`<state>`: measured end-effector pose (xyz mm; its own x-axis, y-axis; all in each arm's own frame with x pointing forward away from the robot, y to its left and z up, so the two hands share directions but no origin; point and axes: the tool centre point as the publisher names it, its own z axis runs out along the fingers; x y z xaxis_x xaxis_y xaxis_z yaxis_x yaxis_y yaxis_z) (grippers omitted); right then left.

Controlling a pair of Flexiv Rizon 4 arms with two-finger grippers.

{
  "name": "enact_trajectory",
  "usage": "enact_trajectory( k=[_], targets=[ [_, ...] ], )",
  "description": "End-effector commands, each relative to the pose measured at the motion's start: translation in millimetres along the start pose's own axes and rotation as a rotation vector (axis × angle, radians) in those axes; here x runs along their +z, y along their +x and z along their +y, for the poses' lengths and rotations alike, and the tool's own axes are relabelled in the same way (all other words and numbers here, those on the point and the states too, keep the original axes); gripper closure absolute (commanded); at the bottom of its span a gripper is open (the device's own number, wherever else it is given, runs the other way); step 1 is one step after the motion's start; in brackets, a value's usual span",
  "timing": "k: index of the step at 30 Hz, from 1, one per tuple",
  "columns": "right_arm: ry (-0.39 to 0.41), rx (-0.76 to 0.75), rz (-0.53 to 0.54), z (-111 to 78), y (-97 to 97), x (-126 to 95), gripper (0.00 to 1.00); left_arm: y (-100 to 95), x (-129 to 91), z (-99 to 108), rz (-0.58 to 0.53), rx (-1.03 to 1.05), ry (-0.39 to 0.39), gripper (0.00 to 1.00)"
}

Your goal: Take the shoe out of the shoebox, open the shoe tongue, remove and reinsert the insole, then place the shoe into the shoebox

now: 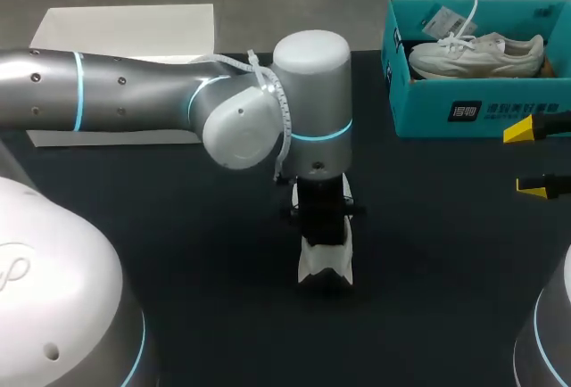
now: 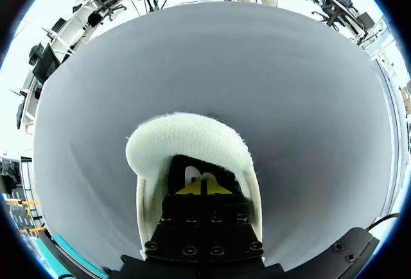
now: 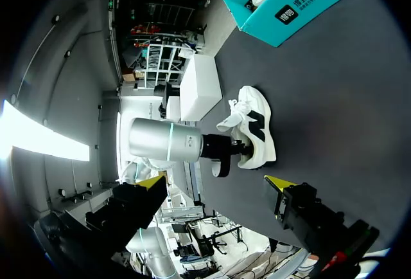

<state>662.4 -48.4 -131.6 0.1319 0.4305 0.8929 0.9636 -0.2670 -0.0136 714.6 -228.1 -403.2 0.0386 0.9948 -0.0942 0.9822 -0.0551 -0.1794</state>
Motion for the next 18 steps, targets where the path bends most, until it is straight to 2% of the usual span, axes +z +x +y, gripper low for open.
enact_trajectory(
  k=[1,9,13,18],
  targets=[
    [-0.008,0.002,-0.003,-4.9,-0.1,-0.9,0.00,-2.3,0.8,2.9,0.019,-0.005,-0.039,1.00],
    [-0.008,0.002,-0.003,-4.9,-0.1,-0.9,0.00,-1.5,-39.4,19.3,-0.023,-0.023,-0.153,1.00],
    [-0.008,0.002,-0.003,-4.9,-0.1,-0.9,0.00,-4.7,-49.5,33.7,-0.035,-0.024,-0.237,1.00],
    [-0.008,0.002,-0.003,-4.9,-0.1,-0.9,0.00,-7.2,-56.6,45.6,-0.037,-0.022,-0.304,1.00]
  ],
)
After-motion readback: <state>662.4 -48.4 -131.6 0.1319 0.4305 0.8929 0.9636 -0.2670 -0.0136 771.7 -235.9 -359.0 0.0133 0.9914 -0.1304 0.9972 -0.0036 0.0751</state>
